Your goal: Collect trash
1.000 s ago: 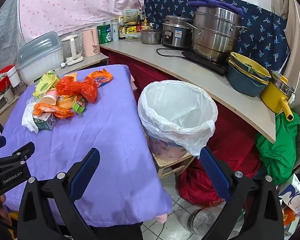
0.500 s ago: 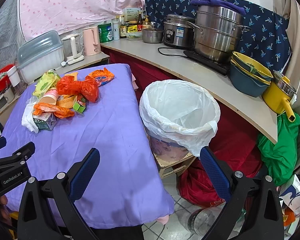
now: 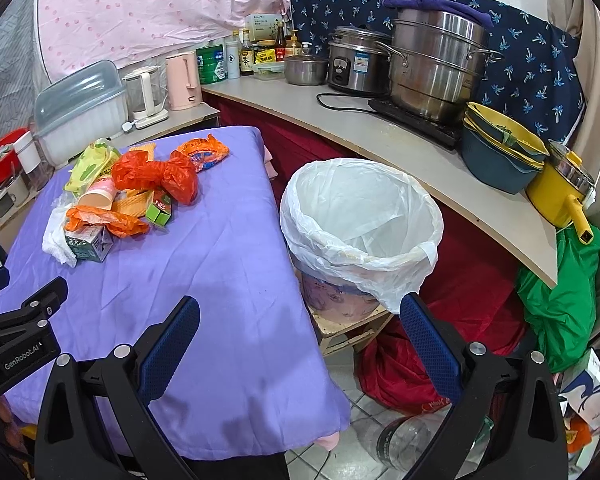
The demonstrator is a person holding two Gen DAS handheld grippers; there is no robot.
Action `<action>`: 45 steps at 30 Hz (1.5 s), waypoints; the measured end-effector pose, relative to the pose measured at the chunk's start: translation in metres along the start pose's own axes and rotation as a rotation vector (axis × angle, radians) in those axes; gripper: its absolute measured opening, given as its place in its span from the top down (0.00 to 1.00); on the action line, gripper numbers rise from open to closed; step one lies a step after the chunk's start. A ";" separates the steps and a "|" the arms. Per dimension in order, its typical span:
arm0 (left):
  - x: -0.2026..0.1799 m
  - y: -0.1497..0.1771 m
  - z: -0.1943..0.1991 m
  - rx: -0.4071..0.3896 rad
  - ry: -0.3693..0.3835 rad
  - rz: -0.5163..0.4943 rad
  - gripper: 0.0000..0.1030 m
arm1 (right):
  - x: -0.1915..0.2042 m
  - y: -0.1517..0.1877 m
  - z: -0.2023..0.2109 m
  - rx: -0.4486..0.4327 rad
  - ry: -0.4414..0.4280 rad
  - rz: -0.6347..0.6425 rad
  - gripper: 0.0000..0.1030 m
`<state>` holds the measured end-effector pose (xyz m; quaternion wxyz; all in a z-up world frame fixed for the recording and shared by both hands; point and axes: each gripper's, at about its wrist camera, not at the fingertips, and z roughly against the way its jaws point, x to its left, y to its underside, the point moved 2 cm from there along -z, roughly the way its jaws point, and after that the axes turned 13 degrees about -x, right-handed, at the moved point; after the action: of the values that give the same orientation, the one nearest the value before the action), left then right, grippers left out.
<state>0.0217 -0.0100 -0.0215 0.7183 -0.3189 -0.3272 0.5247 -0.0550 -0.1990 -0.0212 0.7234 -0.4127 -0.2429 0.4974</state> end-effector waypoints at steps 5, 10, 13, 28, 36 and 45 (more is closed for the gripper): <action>0.000 -0.001 0.001 -0.002 0.014 0.000 0.15 | 0.001 0.000 0.000 0.001 0.000 -0.001 0.07; 0.001 -0.002 0.002 -0.013 0.022 0.005 0.15 | 0.003 -0.001 -0.003 0.000 0.000 -0.001 0.07; 0.001 -0.003 0.003 -0.022 0.025 0.005 0.15 | 0.005 -0.001 -0.005 0.001 0.000 -0.001 0.07; 0.019 -0.005 -0.014 -0.006 0.018 0.062 0.10 | 0.008 -0.011 -0.021 -0.030 0.008 -0.041 0.07; 0.060 -0.003 -0.040 0.018 -0.049 0.126 0.10 | 0.027 -0.019 -0.041 -0.026 -0.013 -0.032 0.07; 0.102 0.000 -0.073 0.056 -0.062 0.188 0.10 | 0.062 -0.025 -0.068 -0.002 -0.051 -0.015 0.07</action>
<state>0.1041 0.0802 -0.0500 0.6640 -0.3114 -0.3031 0.6085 0.0336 -0.1702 -0.0402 0.7201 -0.3990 -0.2649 0.5021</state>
